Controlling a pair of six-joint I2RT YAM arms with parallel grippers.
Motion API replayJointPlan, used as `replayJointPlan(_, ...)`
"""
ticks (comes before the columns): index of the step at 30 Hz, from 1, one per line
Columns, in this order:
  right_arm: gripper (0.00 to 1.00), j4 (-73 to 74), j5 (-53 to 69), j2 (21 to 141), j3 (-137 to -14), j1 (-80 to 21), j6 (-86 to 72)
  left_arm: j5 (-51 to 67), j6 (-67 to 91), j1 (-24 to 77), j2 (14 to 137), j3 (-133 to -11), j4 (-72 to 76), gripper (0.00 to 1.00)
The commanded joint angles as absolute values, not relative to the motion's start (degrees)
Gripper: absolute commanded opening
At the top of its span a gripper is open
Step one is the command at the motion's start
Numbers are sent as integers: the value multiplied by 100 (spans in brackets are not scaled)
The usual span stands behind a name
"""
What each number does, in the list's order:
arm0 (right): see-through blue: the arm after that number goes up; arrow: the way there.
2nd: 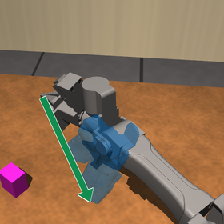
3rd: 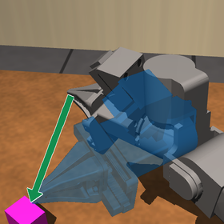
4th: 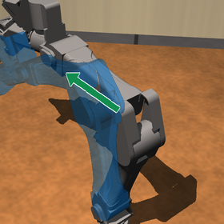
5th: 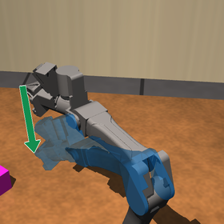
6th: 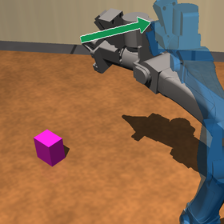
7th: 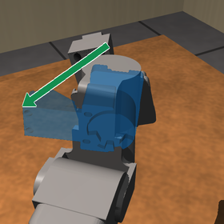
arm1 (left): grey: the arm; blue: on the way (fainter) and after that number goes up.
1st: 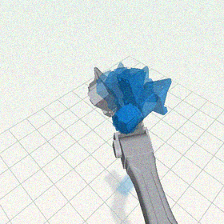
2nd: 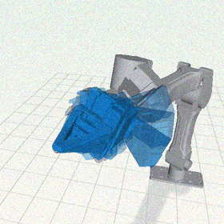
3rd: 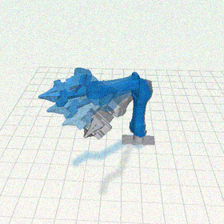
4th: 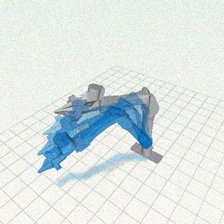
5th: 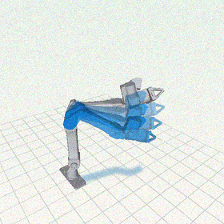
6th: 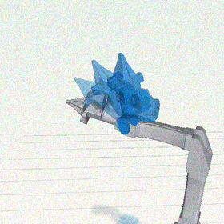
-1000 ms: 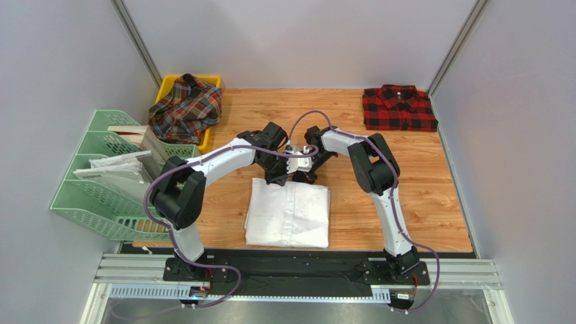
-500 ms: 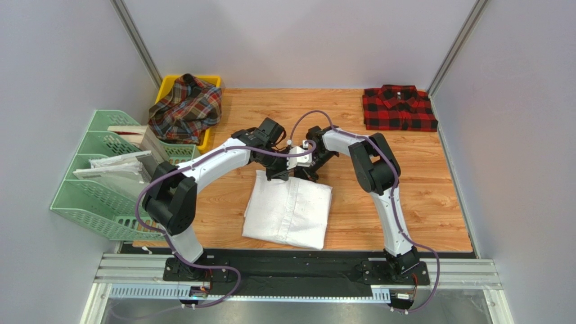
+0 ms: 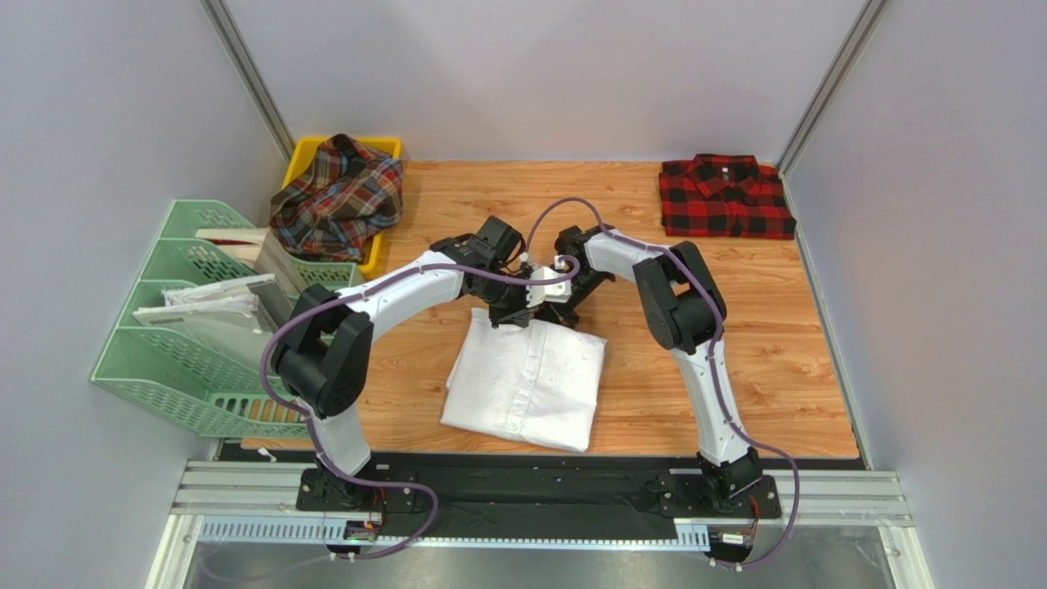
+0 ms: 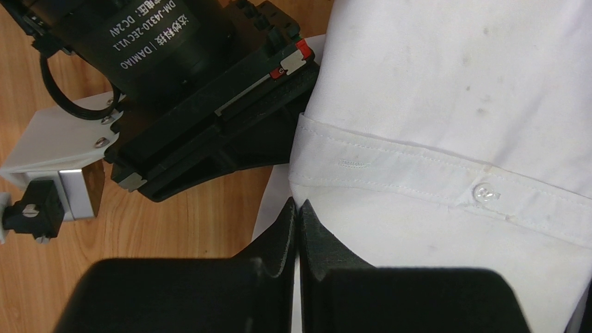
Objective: Fold and stack the long sleeve shirts
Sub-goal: Fold the shirt
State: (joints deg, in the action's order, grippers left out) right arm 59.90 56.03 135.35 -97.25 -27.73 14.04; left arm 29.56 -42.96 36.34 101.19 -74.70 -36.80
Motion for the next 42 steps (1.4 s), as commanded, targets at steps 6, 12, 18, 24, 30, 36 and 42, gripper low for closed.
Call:
replayJointPlan(6,24,6450,4467,14158,-11239,-2602,1915,2786,-4034,3454,10723,-7980,-3366,3)
replayJointPlan(12,37,6767,3667,14011,-12260,-2339,2179,2847,-3877,3332,10688,-8340,-3735,34)
replayJointPlan(18,60,7075,3699,12957,-11763,-1786,2549,3549,-3683,2602,10442,-8824,-4894,72)
replayJointPlan(24,76,6540,3779,11831,-9996,-1573,2803,3814,-3490,2092,10362,-8631,-5019,74)
replayJointPlan(30,74,6206,3692,11883,-9695,-1573,2742,3788,-3340,2004,10880,-8877,-4922,73)
replayJointPlan(36,69,5924,3331,12260,-9694,-1564,2803,3647,-3296,1916,11513,-9324,-5140,72)
replayJointPlan(42,3,5819,3331,12392,-9747,-1564,2865,3832,-3191,1881,11926,-9545,-5352,37)
